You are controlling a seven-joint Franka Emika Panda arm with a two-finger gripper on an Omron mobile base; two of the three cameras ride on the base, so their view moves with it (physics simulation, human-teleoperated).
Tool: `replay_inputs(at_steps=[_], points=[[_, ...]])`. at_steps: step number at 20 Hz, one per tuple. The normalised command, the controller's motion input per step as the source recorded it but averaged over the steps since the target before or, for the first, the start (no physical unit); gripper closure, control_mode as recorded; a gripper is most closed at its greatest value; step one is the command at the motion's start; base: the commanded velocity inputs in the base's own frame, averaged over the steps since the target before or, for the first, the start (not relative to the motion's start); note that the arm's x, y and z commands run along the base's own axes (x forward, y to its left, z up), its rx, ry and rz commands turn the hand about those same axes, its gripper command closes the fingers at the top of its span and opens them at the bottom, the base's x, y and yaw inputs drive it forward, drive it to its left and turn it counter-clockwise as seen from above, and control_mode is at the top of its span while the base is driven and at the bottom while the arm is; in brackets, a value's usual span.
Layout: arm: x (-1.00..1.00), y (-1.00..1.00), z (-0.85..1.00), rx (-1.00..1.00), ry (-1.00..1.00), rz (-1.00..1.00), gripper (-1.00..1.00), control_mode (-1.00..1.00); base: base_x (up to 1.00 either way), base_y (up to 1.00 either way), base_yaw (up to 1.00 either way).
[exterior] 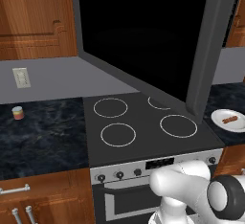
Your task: Pick the kebab skewer from the counter and place it in the microwave. Then turn on the microwave.
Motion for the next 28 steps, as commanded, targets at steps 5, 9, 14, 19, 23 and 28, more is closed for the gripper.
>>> replay_inputs(at_steps=[5,9,14,19,23,28], points=[[0.56,0.0,-0.25,0.33,0.09,0.16,-1.0,-1.0,0.0,0.0,0.0],[0.55,0.14,-0.42,0.3,0.01,0.1,-1.0,-1.0,0.0,0.0,0.0],[0.43,0.27,-0.48,0.27,0.0,0.04,-1.0,-1.0,0.0,0.0,0.0],[0.53,0.13,-0.23,0.22,-0.03,0.0,-1.0,-1.0,0.0,0.0,0.0],[0.42,0.09,0.0,0.11,-0.05,0.02,-1.0,-1.0,0.0,0.0,0.0],[0.22,0.33,0.0,0.03,-0.01,0.09,-1.0,-1.0,0.0,0.0,0.0]])
